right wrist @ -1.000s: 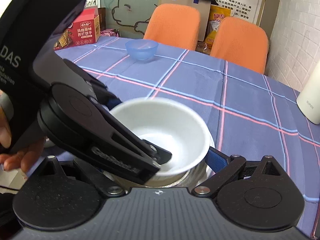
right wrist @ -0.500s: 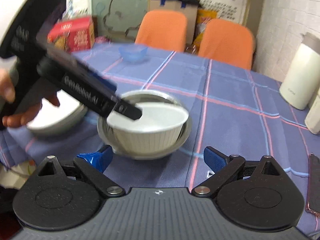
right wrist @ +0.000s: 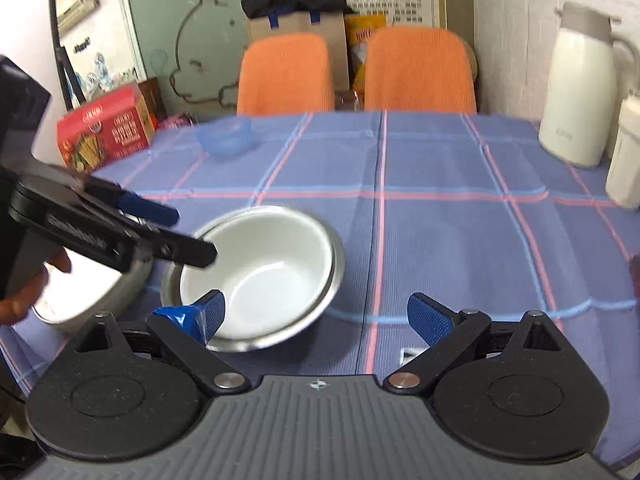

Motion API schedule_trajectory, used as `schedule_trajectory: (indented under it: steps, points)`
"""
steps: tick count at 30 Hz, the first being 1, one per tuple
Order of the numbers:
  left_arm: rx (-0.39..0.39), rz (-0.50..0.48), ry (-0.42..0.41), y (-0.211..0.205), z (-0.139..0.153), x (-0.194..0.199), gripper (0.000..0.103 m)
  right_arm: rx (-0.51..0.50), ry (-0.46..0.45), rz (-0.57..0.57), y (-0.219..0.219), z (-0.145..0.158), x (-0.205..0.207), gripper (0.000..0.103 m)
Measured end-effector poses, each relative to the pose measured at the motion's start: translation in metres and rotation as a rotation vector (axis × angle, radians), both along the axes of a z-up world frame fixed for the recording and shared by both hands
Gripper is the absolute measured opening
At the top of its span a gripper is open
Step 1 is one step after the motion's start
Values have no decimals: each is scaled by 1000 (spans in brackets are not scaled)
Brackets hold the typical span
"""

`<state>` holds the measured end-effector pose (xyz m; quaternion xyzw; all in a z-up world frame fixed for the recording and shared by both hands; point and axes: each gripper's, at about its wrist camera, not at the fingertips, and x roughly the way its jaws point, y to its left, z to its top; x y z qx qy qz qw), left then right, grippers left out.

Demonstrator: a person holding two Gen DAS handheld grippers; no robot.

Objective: Organize plates and bowls
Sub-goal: 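Move the left gripper to the clear blue plastic bowl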

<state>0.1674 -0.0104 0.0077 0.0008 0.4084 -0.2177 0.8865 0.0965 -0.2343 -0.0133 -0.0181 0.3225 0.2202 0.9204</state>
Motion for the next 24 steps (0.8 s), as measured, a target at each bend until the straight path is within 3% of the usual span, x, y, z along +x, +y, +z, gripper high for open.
schedule_trajectory:
  steps: [4,12,24]
  points:
    - [-16,7,-4,3,1,1,86,-17,-28,2,1,7,-3,86]
    - [-17,21,-21,18,5,-7,87,-30,2,41,21,6,5,86]
    - [-23,100,-68,82,14,-4,91,-80,6,121,83,24,47,86]
